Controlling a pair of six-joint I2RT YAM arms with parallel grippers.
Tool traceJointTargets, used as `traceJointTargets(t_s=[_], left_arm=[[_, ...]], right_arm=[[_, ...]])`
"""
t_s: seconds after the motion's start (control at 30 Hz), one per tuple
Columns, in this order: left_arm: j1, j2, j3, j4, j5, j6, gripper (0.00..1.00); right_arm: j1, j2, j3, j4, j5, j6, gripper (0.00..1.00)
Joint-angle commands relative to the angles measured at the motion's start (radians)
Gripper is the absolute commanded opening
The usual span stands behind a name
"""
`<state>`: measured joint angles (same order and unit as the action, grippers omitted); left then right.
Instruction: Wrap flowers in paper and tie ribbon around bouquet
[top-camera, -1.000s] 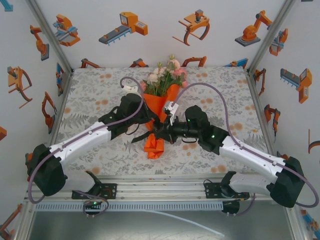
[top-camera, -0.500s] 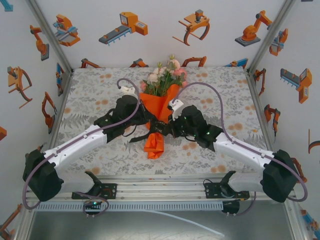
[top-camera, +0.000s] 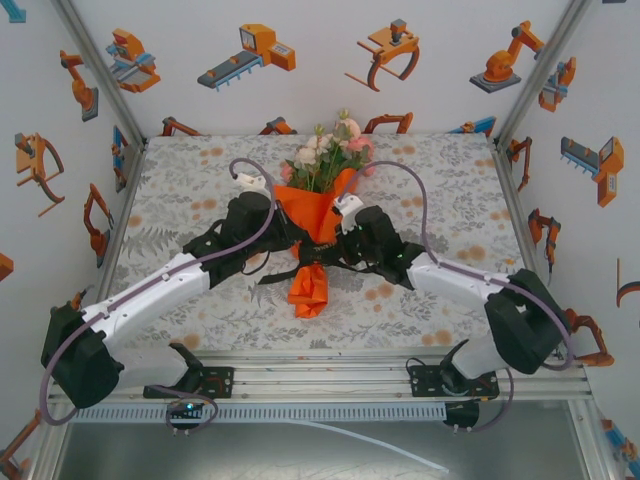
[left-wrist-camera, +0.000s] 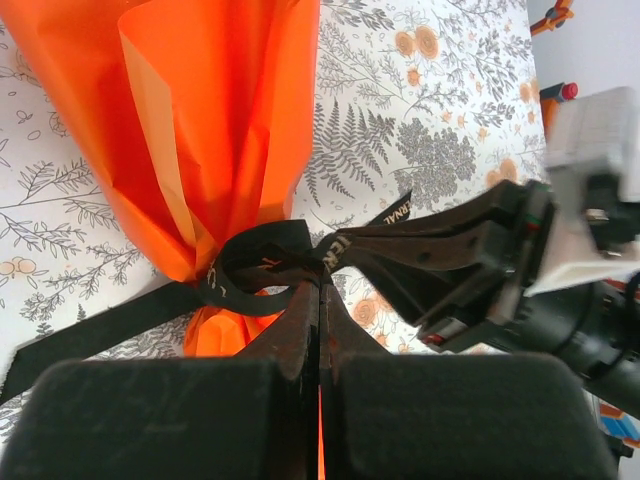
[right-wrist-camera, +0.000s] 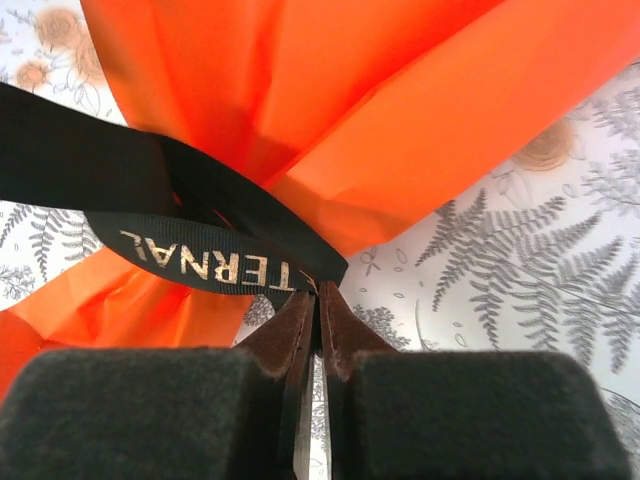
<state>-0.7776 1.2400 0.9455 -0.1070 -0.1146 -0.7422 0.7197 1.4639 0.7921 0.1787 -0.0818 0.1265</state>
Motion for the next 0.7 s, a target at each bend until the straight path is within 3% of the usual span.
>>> traceJointTargets(t_s=[0.0,0.1,0.2,0.23,0.3,0.33,0.47,0.53,0.67], left_arm=[[0.005,-0.022,-0.017,-0.014,0.000,0.020,0.00],[0.008,-0.026,-0.023,-0.031,-0.011,0.025,0.02],[0.010,-0.049,-0.035,-0.104,-0.083,0.044,0.19],[0.011,-0.063,-0.046,-0.138,-0.131,0.046,0.20],[0.017,-0.096,-0.084,-0.186,-0.212,0.042,0.21],[0.025,-0.118,-0.112,-0.202,-0.234,0.036,0.22],[0.075,-0.185,-0.220,-0.233,-0.204,-0.031,0.24],[0.094,-0.202,-0.272,-0.243,-0.179,-0.078,0.31],[0.119,-0.219,-0.310,-0.253,-0.155,-0.085,0.38]], right_arm=[[0.003,0.037,0.002,0.064,-0.151,0.013,0.15],[0.003,0.011,-0.051,0.118,-0.182,0.073,0.22],[0.003,-0.053,-0.096,0.122,-0.191,0.092,0.23],[0.003,-0.073,-0.111,0.128,-0.193,0.104,0.22],[0.005,-0.086,-0.135,0.144,-0.219,0.134,0.02],[0.005,-0.084,-0.144,0.153,-0.251,0.144,0.00],[0.032,-0.082,-0.151,0.173,-0.323,0.169,0.00],[0.053,-0.079,-0.158,0.222,-0.349,0.173,0.01],[0.057,-0.057,-0.141,0.232,-0.384,0.177,0.11]])
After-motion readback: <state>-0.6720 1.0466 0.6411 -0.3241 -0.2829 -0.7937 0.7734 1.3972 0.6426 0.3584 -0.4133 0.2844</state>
